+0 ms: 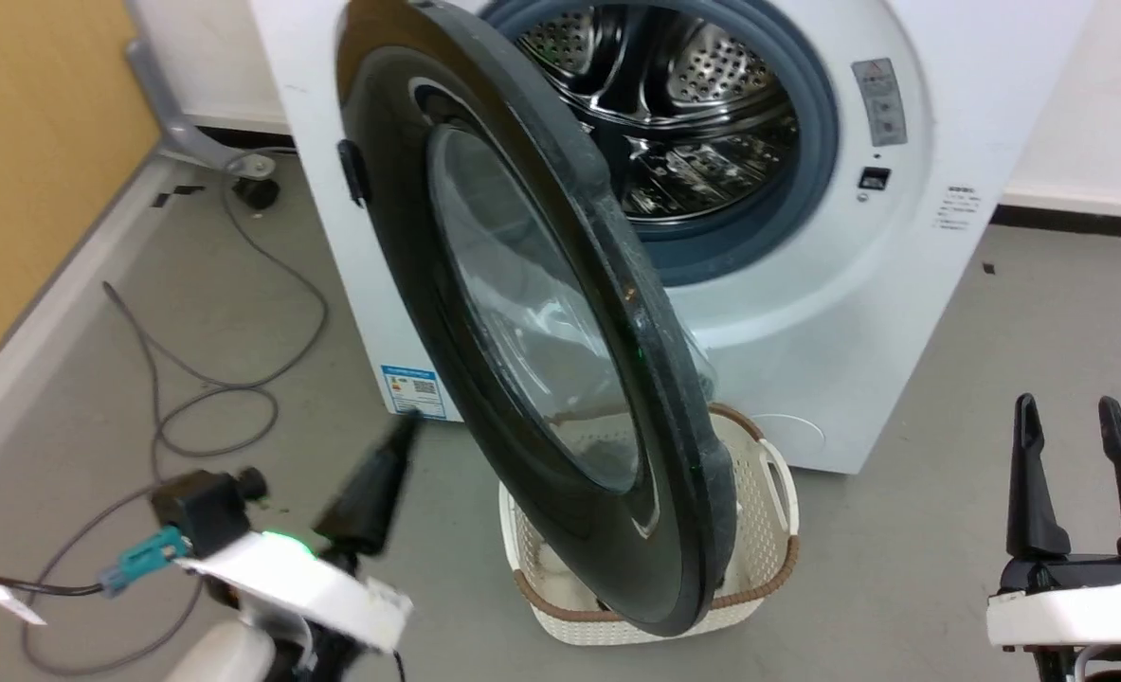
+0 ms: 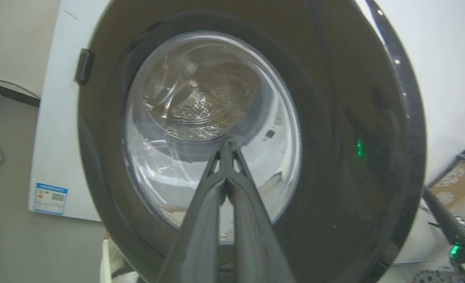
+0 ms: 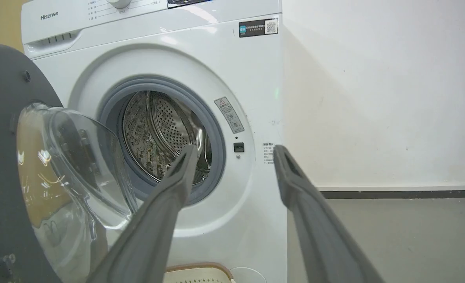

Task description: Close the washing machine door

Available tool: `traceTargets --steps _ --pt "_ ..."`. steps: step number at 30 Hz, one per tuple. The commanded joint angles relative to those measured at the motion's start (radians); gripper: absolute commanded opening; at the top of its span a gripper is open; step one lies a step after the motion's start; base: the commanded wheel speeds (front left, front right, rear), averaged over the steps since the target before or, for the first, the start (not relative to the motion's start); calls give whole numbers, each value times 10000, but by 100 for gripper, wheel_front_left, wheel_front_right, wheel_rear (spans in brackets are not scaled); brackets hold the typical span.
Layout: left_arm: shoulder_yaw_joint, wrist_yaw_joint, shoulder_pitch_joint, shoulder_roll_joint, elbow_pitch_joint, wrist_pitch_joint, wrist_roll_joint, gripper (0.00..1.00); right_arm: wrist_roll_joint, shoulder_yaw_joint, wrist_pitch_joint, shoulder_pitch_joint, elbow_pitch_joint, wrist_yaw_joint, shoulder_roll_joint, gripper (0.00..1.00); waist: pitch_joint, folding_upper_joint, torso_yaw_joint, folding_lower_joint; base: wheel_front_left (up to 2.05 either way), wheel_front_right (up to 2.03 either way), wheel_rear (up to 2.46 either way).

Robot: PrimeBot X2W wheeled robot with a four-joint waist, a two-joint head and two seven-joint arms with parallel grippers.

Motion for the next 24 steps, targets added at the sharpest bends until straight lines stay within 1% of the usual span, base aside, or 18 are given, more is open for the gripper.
traceTargets --steps 1,3,4,6,8,10,12,14,17,18,19,24 --pt "329 314 -230 -157 196 -194 542 0 76 -47 -44 62 -75 8 17 100 -65 0 139 0 0 0 0" --pt "778 770 -307 -292 352 -279 1358 0 90 -111 -44 1 -137 8 17 100 -92 0 238 0 0 0 0" --pt "1223 1086 -332 -416 317 -291 1791 0 95 -154 -44 -33 -182 8 17 100 -97 0 287 0 0 0 0" --pt "1925 1714 -294 -473 211 -297 3122 0 104 -225 -44 -119 -271 8 17 100 -97 0 369 0 0 0 0" --pt "2641 2351 -119 -685 10 -300 4315 0 57 -248 -44 -231 -360 8 17 100 -90 0 431 0 0 0 0" --pt "3146 2997 148 -853 -267 -301 5502 0 1 -287 -44 -337 -427 8 17 100 -89 0 500 0 0 0 0" --pt "3612 3508 450 -1062 -575 -301 6376 0 -73 -340 -44 -466 -537 8 17 100 -84 0 573 0 0 0 0" --pt "3870 3858 744 -1082 -762 -302 7252 0 -142 -377 -44 -617 -656 8 17 100 -76 0 644 0 0 0 0" --pt "4174 4255 1113 -1177 -959 -302 8143 0 -254 -374 -44 -840 -916 8 17 100 -71 0 765 0 0 0 0" --pt "4251 4268 1223 -1271 -1011 -303 8237 70 -260 -328 -44 -927 -1008 8 17 100 -70 0 799 0 0 0 0" --pt "4300 4254 1329 -1351 -1097 -303 8341 100 -297 -295 -44 -1017 -1123 8 17 100 -69 0 835 0 0 0 0" --pt "4548 4018 1802 -1651 -1172 -303 8589 100 -102 164 -44 -1533 -1780 8 17 100 -27 0 965 0 0 0 0"
